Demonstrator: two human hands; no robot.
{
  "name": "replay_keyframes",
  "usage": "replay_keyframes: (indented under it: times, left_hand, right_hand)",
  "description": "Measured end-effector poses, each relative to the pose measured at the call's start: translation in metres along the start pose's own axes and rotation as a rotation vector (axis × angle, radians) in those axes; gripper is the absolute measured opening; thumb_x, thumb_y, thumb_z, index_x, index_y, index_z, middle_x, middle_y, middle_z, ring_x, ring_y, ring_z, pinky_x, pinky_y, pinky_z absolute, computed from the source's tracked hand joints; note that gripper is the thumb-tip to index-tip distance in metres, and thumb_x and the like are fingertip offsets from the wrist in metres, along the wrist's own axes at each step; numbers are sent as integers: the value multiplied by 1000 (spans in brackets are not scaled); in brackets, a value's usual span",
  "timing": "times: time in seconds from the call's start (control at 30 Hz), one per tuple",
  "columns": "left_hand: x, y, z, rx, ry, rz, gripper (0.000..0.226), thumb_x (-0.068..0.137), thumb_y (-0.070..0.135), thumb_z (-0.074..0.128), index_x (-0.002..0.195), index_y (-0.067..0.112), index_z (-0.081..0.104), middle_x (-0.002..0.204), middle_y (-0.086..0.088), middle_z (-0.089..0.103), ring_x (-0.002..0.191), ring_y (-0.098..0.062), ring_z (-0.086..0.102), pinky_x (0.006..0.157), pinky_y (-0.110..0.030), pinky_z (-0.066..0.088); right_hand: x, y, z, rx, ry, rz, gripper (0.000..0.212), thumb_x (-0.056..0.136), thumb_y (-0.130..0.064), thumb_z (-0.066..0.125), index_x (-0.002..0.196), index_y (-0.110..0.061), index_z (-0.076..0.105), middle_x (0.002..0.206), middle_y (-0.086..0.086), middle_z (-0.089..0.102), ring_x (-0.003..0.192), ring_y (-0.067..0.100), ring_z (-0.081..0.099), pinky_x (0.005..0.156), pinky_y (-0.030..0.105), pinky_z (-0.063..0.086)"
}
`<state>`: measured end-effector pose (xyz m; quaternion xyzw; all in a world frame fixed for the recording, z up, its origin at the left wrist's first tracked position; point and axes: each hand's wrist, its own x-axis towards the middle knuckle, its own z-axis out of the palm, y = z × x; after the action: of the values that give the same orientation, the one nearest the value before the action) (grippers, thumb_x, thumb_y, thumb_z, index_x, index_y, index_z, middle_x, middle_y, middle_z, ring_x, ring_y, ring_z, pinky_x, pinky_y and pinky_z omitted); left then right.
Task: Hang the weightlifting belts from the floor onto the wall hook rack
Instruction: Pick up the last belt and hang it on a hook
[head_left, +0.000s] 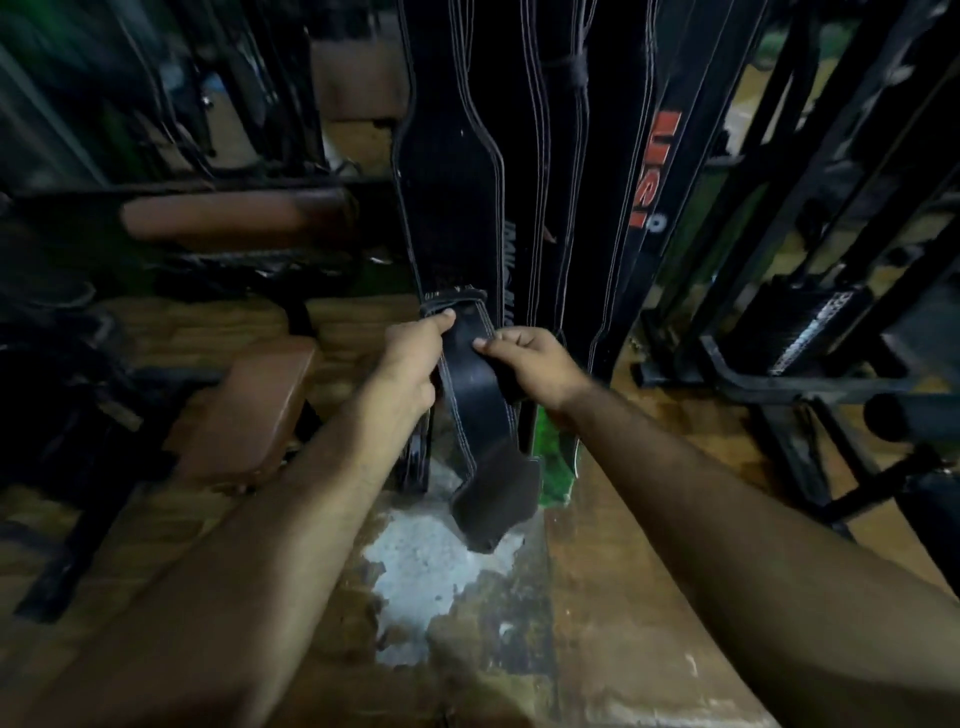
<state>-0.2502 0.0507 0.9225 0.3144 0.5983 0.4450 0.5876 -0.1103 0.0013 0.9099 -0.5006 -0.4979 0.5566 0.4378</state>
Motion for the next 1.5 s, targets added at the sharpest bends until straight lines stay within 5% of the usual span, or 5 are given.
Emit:
replay_keyframes:
  times: [0.33,0.6,0.97,1.23,1.5]
  left_hand:
    - [-76,121,23,115,-133,509,22,100,30,54,105,11,64,116,-14,71,107,-27,69,96,-48,53]
    - [-94,193,12,98,-170,817,32,100,36,52,107,6,61,114,-21,70,105,-34,69,99,-57,52]
    - [-73,269,-10,47,-341,973,44,93,46,59,94,2,64,92,-10,69,88,-25,66,90,-57,54]
    - [-82,263,16,-120,-326,997,15,95,35,62,86,23,66,89,-1,73,86,-17,68,83,-42,55]
    - [-70,198,24,69,-373,898,13,94,21,67,104,14,69,101,-3,77,100,-17,72,91,-35,58]
  right_hand:
    - [-7,-147,-18,-43,-10,-255,16,103,-23,54,97,-8,55,73,16,44,56,23,42,50,31,37]
    - [1,-231,-4,-128,88,-370,23,99,-33,61,82,-20,54,60,-5,52,49,9,48,46,23,43]
    - [23,-314,38,-170,173,-722,12,102,-9,56,111,-11,63,97,-1,71,88,8,69,88,29,58]
    - [26,-354,45,-187,434,-941,14,95,-25,58,107,-23,64,102,3,72,102,24,70,96,46,56]
    - [27,-376,21,-44,613,-1040,23,99,-20,57,116,-8,65,104,6,71,96,17,67,88,32,55]
